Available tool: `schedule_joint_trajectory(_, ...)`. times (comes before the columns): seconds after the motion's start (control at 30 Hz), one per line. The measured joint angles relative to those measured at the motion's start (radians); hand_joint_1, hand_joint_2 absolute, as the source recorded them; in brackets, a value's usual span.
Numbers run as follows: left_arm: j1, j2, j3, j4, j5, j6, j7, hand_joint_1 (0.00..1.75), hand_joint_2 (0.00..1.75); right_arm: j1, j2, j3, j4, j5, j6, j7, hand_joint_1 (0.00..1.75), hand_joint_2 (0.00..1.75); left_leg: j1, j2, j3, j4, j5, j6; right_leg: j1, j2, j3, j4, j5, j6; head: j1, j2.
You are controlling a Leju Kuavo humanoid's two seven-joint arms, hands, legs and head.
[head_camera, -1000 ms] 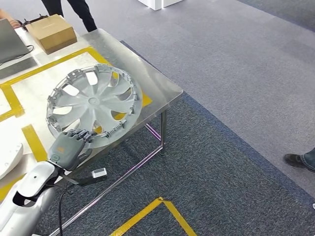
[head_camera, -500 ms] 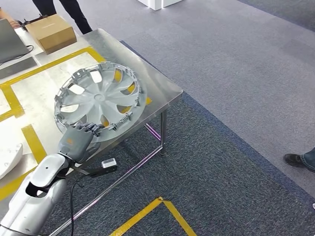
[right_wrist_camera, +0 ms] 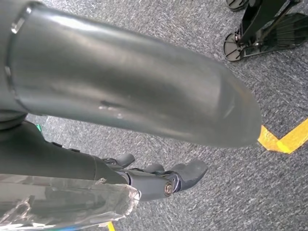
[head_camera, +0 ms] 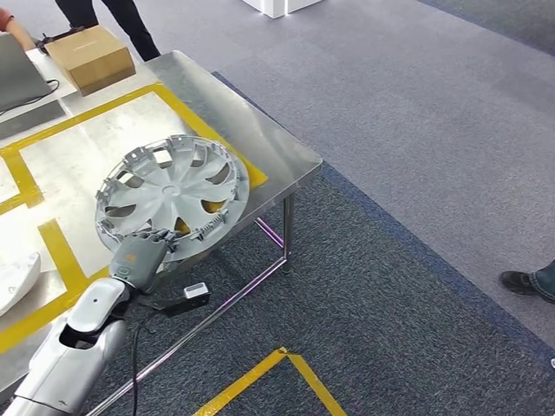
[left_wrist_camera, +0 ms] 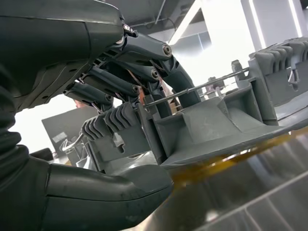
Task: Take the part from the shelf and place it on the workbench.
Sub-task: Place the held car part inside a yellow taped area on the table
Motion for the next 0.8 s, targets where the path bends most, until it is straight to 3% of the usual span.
schedule_joint_trajectory(0.8,-0.014,-0.060,0.069,0.191,-0.072,0.132,0.018,1.75,1.75,0.000,0.000,0.000,0.005,-0.037,-0.004,0.035,0.00,0.00,0.000,0.000,0.001,0.000,0.001,0.000,0.000,0.000,0.001,0.000,0.000,0.001,0.000,0.000)
